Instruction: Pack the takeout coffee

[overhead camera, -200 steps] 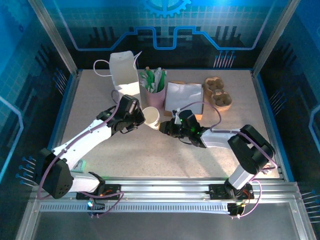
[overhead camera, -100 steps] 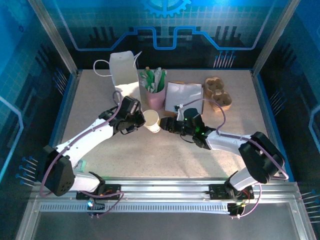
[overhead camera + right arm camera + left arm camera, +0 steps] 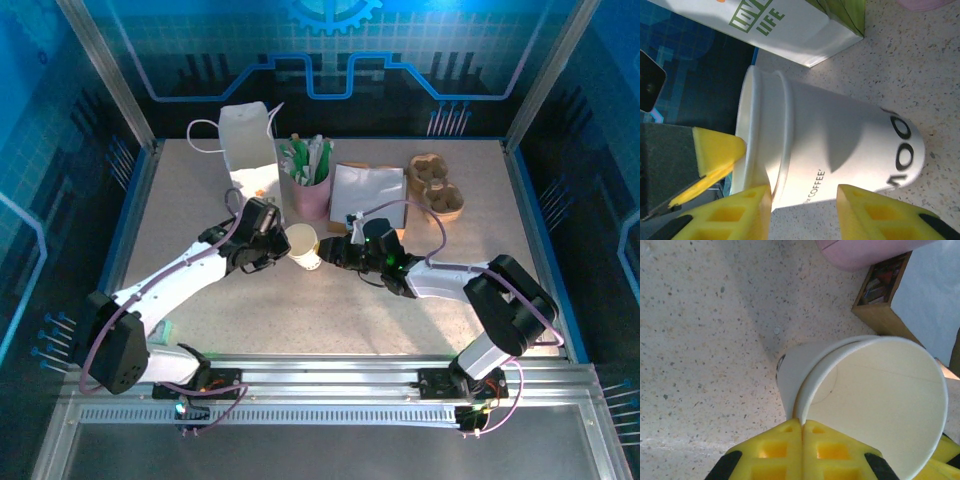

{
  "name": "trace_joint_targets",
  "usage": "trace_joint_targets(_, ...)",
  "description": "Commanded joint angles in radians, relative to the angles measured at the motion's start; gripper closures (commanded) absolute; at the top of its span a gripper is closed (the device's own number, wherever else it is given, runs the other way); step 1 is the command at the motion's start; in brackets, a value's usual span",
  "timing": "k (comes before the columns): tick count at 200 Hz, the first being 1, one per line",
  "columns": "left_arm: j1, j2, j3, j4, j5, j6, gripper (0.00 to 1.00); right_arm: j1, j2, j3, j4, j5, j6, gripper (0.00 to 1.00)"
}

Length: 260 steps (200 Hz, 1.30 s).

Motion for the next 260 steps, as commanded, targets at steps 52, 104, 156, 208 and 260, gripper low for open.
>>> trace_joint_targets(52,-0.016,-0.084,-0.009,0.03,0.034,-0.045,1.0,0.033,0.034,0.038,-0.004,0.048,-0.007,0.64)
trace_joint_targets(104,-0.016,-0.131,-0.022,0.068,0.05,-0.085,1.0,0.042,0.036,0.046,-0.072,0.084,-0.029,0.68)
trace_joint_targets(156,-0.016,-0.139,-0.049,0.084,0.064,-0.099,1.0,0.036,-0.001,0.061,-0.104,0.079,-0.069,0.67)
trace_joint_targets(208,-0.014,-0.116,-0.024,-0.023,0.007,-0.011,1.0,0.016,-0.162,0.136,-0.423,0.181,-0.217,0.65)
trace_joint_targets(260,-0.007,-0.099,-0.025,-0.014,0.035,-0.012,1.0,0.008,-0.149,0.079,-0.221,0.05,-0.139,0.58)
